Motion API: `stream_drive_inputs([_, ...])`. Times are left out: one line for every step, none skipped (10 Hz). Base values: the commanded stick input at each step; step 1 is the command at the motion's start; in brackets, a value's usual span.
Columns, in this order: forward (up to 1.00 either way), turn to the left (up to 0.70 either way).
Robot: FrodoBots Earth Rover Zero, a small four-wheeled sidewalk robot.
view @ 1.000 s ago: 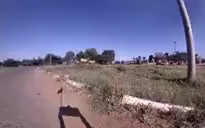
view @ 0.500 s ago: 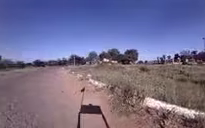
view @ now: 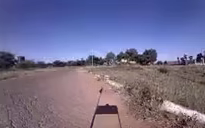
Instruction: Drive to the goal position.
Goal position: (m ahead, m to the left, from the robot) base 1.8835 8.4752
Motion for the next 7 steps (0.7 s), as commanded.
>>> stream_drive_inputs([0.00, 0.70])
stream_drive_inputs([0.00, 0.70])
stream_drive_inputs([0.00, 0.70])
stream_drive_inputs([0.00, 0.70])
stream_drive_inputs([0.00, 0.70])
stream_drive_inputs([0.00, 0.70])
stream_drive_inputs([0.00, 0.70])
